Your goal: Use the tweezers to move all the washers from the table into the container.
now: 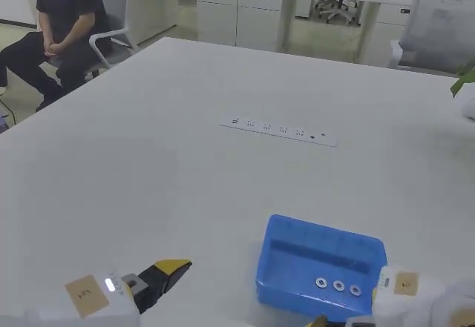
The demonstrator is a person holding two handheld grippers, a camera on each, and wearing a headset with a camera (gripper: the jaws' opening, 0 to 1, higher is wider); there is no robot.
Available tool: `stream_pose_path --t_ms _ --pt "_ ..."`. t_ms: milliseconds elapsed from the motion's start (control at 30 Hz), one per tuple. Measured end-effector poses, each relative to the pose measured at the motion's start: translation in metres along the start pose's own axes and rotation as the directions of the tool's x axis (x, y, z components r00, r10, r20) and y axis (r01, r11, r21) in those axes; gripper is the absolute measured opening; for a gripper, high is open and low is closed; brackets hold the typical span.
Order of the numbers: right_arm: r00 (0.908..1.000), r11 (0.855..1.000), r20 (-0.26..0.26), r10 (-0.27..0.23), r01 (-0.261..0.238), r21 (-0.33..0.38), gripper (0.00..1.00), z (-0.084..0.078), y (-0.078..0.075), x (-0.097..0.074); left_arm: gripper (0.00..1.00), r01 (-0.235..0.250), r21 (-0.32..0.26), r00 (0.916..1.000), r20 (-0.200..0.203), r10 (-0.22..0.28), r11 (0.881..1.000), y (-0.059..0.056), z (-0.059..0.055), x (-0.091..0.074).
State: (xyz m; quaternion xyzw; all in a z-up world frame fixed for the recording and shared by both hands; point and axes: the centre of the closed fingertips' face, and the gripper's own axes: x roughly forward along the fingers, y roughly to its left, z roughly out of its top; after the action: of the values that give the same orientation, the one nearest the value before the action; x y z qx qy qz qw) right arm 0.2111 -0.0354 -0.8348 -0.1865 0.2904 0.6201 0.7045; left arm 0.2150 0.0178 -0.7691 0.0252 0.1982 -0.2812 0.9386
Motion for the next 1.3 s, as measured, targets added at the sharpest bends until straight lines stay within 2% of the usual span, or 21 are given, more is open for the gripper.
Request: stream_pose_path --t_ms 100,267,400,567,700,933,1100,1300 --pt "0.9999 0.998 -0.014 0.005 -0.006 -0.068 0.04 0.001 0.005 0.002 0.77 -0.001 0.002 1.0000 -0.001 0.001 1.000 0.000 0.000 0.000" --pt "0.9998 0.995 -0.017 -0.008 0.007 -0.099 0.04 0.000 0.005 0.003 0.77 -0.002 0.001 1.0000 -0.002 0.002 1.000 0.001 0.000 0.000" --pt "0.9996 0.988 -0.023 -0.014 0.011 -0.153 0.04 -0.001 0.009 0.002 0.77 -0.001 0.003 1.0000 -0.002 0.001 1.000 0.000 0.000 0.000" --pt "0.9995 0.977 -0.016 -0.027 0.023 -0.211 0.03 -0.001 0.012 0.004 0.77 0.001 0.004 1.0000 -0.002 -0.001 1.000 0.000 0.000 0.000" --pt "0.9984 0.960 -0.029 -0.047 0.037 -0.278 0.03 0.000 0.015 0.006 0.77 0.001 0.005 1.0000 -0.003 -0.001 1.000 0.000 0.000 -0.001" --pt "0.9986 0.965 -0.022 -0.049 0.041 -0.259 0.03 0.003 0.016 0.000 0.77 0.002 0.004 1.0000 -0.005 -0.002 1.000 -0.001 -0.001 -0.001" --pt "0.9971 0.973 0.032 -0.069 0.075 -0.218 0.03 0.018 0.011 -0.014 0.77 0.003 0.006 1.0000 -0.005 -0.003 1.000 -0.001 -0.001 -0.001" --pt "0.9916 0.976 0.081 -0.101 0.115 -0.188 0.03 0.035 0.002 -0.027 0.77 0.003 0.007 1.0000 -0.005 -0.003 1.000 -0.001 -0.001 0.000"
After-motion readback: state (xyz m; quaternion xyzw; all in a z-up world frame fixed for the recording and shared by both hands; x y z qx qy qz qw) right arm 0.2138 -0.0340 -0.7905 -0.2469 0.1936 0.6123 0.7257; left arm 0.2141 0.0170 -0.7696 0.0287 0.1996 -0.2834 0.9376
